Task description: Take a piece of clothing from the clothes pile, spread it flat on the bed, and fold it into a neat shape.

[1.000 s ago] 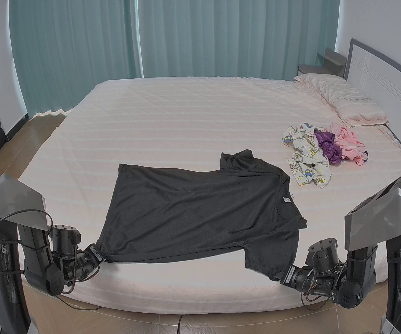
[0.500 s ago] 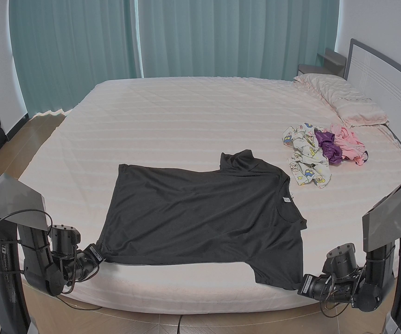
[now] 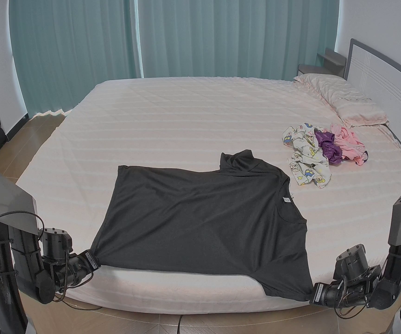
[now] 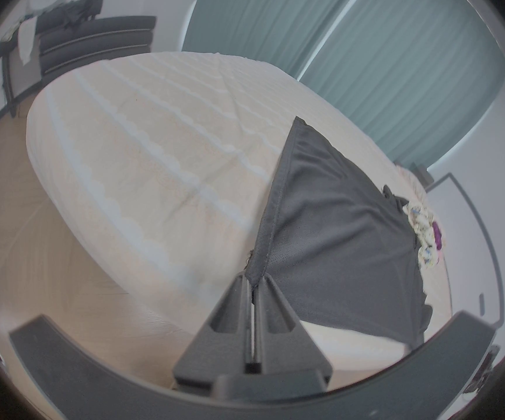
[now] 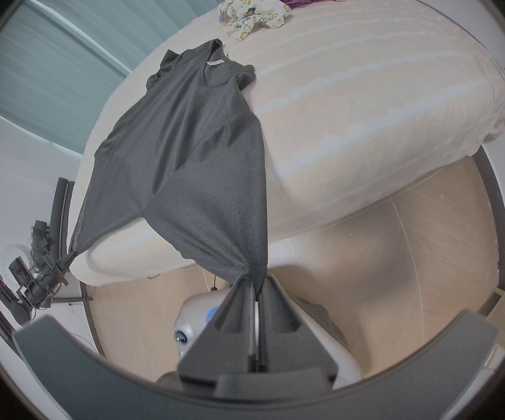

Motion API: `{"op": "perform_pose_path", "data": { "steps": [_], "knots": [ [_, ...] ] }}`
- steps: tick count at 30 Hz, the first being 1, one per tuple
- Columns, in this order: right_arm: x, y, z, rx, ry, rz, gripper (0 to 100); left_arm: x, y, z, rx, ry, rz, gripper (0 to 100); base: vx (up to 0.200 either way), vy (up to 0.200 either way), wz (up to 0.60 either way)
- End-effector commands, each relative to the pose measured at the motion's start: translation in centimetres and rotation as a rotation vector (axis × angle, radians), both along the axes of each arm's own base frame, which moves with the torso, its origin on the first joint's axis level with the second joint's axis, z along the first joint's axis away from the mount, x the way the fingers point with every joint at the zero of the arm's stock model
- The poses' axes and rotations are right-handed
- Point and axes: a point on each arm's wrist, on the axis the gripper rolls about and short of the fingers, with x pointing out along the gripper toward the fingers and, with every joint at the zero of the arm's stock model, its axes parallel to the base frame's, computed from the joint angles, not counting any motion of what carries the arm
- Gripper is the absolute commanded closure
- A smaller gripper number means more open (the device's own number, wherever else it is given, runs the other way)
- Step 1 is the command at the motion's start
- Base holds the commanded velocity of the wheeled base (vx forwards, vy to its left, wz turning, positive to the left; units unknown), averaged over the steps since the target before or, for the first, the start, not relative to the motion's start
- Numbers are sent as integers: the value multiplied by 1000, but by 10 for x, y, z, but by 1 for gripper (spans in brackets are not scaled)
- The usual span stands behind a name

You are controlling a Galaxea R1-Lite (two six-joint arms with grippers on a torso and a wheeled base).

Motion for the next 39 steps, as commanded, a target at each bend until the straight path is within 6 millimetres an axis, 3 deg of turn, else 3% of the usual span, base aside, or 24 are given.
{"op": "perform_pose_path", "data": {
  "steps": [1,15,23,39],
  "knots": [
    [-11,-3,15,-8,-15,32,100,-12,1,2,39,23,-20,100,0,0,0],
    [-26,3,17,-55,40,131,100,-25,2,-1,109,77,-52,100,0,0,0],
    [-23,6,30,-31,-54,162,100,-37,4,-5,176,138,-88,100,0,0,0],
    [-34,-1,32,-79,-11,202,100,-40,4,-16,178,202,-97,100,0,0,0]
  ]
}}
